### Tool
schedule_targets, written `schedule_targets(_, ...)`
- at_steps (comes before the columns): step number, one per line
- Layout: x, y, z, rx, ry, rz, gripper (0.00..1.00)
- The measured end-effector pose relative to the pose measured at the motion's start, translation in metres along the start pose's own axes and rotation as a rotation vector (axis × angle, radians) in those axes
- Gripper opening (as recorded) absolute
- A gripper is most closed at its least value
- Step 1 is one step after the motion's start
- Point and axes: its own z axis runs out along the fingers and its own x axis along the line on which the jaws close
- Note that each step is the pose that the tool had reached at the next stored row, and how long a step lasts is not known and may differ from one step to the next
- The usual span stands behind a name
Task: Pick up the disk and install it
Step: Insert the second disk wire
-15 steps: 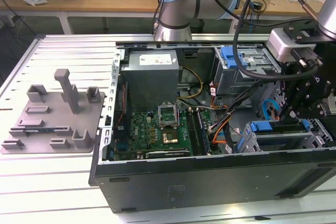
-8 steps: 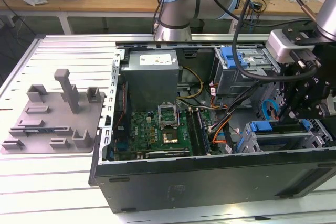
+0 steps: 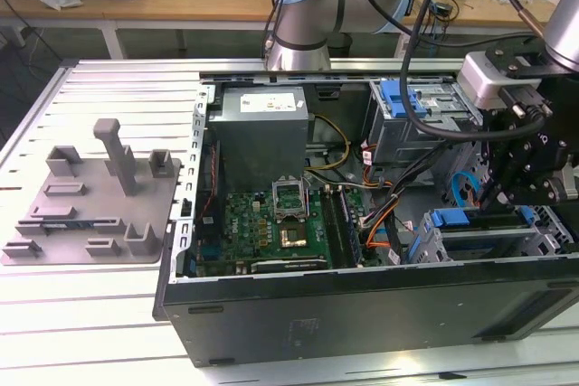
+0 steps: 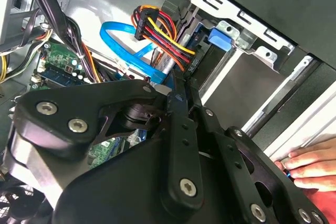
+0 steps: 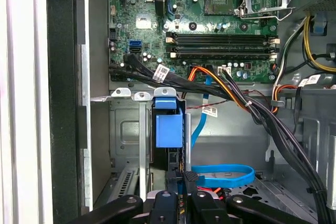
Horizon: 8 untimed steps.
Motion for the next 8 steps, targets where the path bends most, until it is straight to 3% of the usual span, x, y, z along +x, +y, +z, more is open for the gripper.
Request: schedule_targets(8, 0.0000, -0.0002, 0.0017, -0.0001, -0.0004, -0.001, 0.16)
